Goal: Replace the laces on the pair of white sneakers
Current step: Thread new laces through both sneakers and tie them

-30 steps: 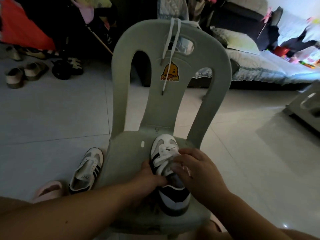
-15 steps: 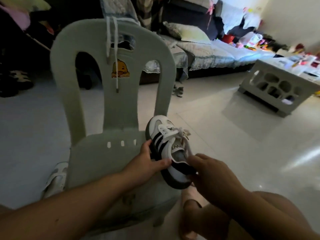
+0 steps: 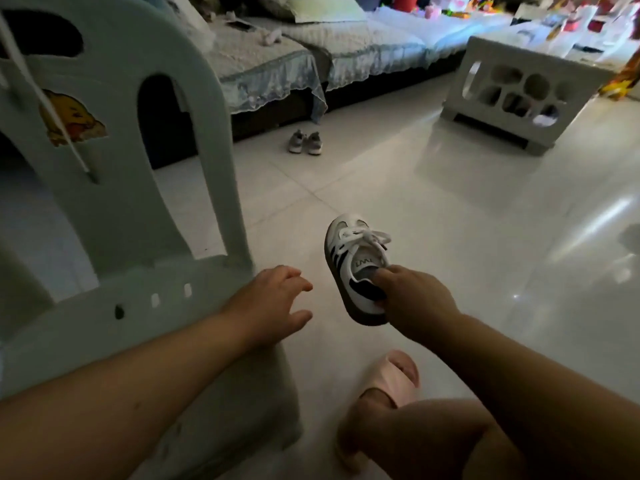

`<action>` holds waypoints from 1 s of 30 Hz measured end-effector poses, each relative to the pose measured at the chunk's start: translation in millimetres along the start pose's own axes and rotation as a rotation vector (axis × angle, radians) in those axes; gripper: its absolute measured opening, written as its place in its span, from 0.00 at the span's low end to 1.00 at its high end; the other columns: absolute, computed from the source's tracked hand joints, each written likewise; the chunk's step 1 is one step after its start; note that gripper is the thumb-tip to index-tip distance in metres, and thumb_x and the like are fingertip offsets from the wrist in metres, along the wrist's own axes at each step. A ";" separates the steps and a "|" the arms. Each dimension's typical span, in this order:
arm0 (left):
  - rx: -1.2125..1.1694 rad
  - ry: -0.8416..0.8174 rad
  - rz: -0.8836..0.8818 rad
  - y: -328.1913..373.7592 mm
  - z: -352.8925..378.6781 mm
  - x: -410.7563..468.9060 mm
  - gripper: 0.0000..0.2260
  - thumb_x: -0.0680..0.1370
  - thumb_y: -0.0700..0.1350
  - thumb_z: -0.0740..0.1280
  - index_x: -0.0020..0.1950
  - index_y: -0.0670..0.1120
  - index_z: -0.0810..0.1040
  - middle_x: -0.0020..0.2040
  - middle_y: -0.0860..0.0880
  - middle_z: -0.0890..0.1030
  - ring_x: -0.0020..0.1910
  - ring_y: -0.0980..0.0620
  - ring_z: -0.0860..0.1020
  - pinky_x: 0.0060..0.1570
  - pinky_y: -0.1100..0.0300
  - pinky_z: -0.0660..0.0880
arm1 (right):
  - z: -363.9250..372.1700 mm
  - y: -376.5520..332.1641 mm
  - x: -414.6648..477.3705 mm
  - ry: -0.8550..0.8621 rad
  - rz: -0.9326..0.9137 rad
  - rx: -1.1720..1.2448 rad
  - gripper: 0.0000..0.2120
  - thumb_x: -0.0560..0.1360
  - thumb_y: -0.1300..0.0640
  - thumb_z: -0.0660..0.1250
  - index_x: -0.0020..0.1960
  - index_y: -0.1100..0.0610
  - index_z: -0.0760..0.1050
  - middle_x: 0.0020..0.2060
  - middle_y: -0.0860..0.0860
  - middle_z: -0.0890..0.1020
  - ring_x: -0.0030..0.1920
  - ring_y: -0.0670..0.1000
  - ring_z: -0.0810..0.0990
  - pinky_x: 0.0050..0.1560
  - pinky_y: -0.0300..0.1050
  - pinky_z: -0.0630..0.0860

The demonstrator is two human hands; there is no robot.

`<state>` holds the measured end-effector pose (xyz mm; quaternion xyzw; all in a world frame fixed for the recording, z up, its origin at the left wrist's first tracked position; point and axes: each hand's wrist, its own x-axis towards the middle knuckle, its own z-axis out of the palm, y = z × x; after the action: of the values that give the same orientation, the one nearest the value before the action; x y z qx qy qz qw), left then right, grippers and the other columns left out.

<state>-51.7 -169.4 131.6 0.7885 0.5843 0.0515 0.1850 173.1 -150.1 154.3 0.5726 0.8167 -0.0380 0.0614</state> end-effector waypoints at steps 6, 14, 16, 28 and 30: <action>0.346 -0.142 0.180 -41.0 22.8 56.3 0.27 0.74 0.66 0.48 0.56 0.53 0.80 0.52 0.51 0.81 0.54 0.50 0.76 0.55 0.57 0.66 | 92.5 10.6 80.6 -0.092 0.014 0.023 0.15 0.76 0.56 0.64 0.63 0.51 0.71 0.53 0.53 0.79 0.49 0.58 0.81 0.38 0.46 0.71; 0.213 -0.062 0.372 -53.0 30.5 76.9 0.15 0.71 0.56 0.58 0.40 0.52 0.82 0.34 0.52 0.81 0.31 0.49 0.78 0.31 0.60 0.74 | 191.8 -2.4 137.5 -0.112 0.015 0.097 0.15 0.77 0.55 0.64 0.63 0.52 0.71 0.57 0.53 0.77 0.52 0.58 0.80 0.45 0.50 0.75; 0.196 -0.061 0.379 -49.3 31.7 84.4 0.15 0.71 0.56 0.58 0.40 0.51 0.82 0.34 0.52 0.81 0.32 0.48 0.79 0.32 0.59 0.75 | 203.5 -3.6 142.9 -0.147 0.012 0.113 0.15 0.77 0.54 0.63 0.63 0.52 0.71 0.58 0.53 0.77 0.53 0.59 0.79 0.47 0.50 0.75; 0.209 -0.067 0.447 -44.5 34.2 100.0 0.18 0.72 0.59 0.55 0.36 0.51 0.80 0.32 0.53 0.80 0.29 0.51 0.77 0.28 0.60 0.73 | 237.5 4.0 139.3 -0.271 0.036 0.114 0.15 0.78 0.59 0.59 0.64 0.53 0.71 0.59 0.54 0.76 0.56 0.58 0.77 0.51 0.49 0.74; 0.207 -0.058 0.452 -46.9 34.6 96.5 0.17 0.72 0.58 0.56 0.36 0.51 0.80 0.32 0.53 0.80 0.28 0.50 0.77 0.28 0.61 0.72 | 237.5 3.8 139.5 -0.297 0.055 0.123 0.15 0.78 0.60 0.60 0.64 0.53 0.71 0.59 0.54 0.76 0.57 0.59 0.77 0.52 0.49 0.74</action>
<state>-53.6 -75.0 70.0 0.9150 0.3898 0.0091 0.1038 143.2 -50.4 -100.7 0.5853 0.7789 -0.1704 0.1476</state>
